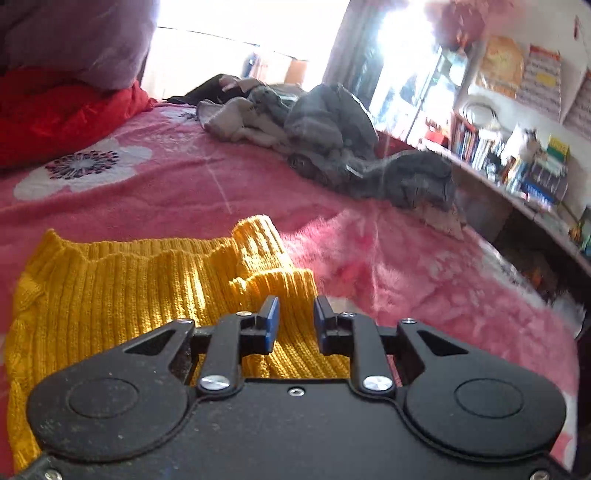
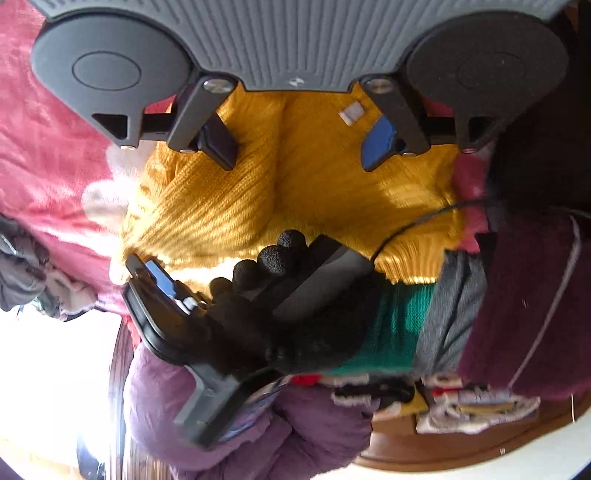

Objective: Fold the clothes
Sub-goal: 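Lower the held sleeve onto the sweater body and open the left gripper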

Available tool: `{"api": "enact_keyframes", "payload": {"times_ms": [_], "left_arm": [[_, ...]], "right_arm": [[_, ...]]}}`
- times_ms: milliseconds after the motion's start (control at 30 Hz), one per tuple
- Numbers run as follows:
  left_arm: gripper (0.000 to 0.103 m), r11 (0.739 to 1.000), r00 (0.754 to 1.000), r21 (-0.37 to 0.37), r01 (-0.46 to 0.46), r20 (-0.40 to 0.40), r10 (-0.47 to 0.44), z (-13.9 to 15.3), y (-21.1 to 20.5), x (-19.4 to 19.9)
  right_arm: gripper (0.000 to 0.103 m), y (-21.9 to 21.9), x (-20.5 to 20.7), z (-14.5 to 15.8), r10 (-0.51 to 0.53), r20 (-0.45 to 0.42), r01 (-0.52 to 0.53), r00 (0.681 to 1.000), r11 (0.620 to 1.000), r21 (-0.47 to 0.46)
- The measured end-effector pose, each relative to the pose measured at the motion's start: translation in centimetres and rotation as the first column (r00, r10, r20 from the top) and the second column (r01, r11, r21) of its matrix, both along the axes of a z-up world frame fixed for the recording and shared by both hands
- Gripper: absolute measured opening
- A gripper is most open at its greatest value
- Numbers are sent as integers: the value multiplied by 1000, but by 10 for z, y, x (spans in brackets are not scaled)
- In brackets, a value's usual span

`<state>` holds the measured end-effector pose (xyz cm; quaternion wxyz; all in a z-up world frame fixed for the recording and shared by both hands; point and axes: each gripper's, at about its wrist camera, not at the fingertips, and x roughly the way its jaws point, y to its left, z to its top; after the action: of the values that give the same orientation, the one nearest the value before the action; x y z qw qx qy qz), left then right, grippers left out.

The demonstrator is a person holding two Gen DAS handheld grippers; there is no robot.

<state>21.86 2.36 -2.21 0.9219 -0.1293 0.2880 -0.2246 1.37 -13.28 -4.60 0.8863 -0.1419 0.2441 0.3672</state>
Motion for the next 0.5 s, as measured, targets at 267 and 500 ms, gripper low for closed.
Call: {"api": "enact_keyframes", "payload": {"times_ms": [267, 500], "left_arm": [[19, 959, 972, -161, -235, -54, 229, 26, 62, -48], [46, 841, 849, -157, -518, -216, 482, 27, 125, -111]], "right_arm": [[74, 15, -53, 7, 121, 36, -119, 992, 991, -59], [74, 32, -88, 7, 281, 10, -276, 960, 951, -141]]}}
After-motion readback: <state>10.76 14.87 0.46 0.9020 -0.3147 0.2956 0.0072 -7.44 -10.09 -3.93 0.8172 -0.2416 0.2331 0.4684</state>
